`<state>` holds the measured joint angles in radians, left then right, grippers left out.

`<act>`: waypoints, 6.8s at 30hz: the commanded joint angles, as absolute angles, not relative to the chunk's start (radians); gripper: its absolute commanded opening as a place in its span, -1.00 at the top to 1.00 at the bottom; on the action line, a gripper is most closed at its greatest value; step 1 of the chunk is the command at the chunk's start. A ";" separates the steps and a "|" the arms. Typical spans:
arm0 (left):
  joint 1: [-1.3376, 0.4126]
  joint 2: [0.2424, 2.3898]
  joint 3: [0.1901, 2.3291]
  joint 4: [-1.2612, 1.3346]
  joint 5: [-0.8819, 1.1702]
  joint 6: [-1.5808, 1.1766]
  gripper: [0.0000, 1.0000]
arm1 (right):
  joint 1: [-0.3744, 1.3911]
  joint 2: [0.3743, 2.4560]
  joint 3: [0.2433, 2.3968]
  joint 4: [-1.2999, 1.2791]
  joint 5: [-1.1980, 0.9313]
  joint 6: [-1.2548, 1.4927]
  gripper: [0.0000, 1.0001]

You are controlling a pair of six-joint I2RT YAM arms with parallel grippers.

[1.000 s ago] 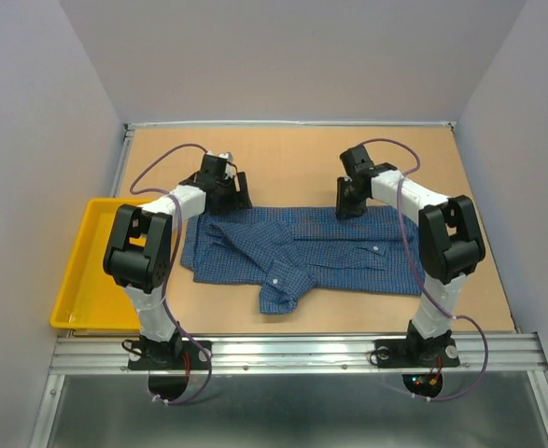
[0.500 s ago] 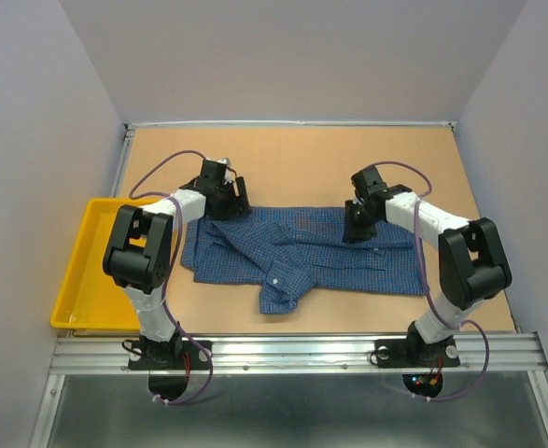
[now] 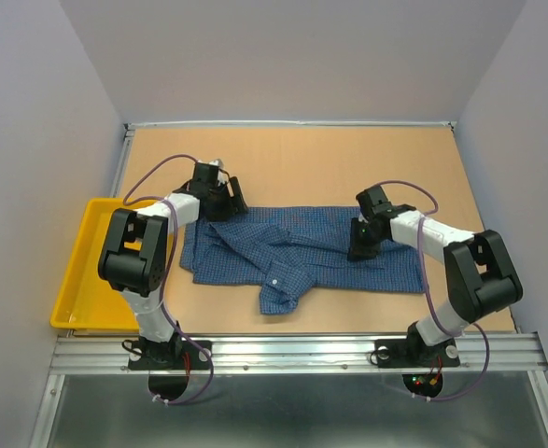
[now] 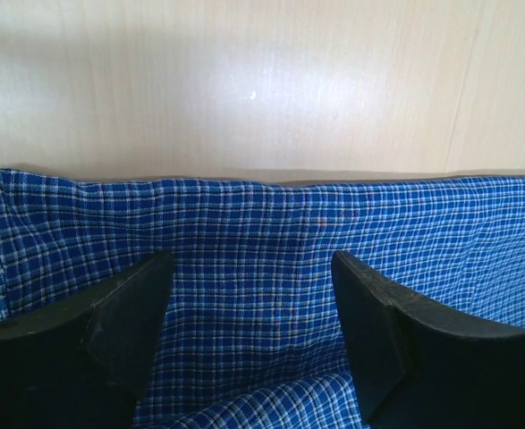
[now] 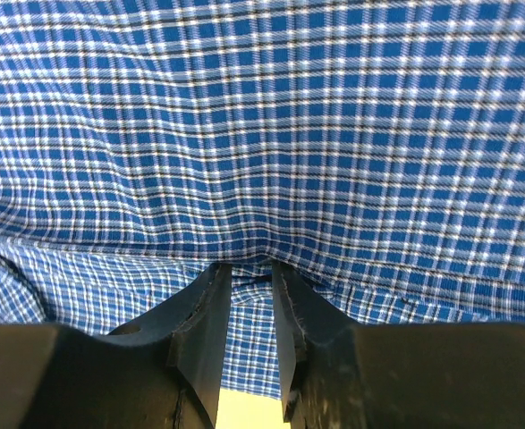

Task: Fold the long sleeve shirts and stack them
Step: Fold the shirt

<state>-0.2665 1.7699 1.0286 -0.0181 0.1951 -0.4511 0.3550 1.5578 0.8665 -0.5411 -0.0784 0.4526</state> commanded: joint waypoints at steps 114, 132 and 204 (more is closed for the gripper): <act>-0.170 0.742 0.666 -0.038 -0.359 -0.284 -0.89 | 1.489 1.815 1.871 -0.792 -0.367 -0.031 0.99; -0.170 0.767 0.663 -0.029 -0.298 -0.275 -0.89 | 1.154 1.528 1.467 -0.471 0.066 0.176 0.99; -0.170 0.976 0.693 -0.006 -0.011 -0.230 -0.89 | 0.403 1.549 0.787 -0.189 -0.069 0.385 0.00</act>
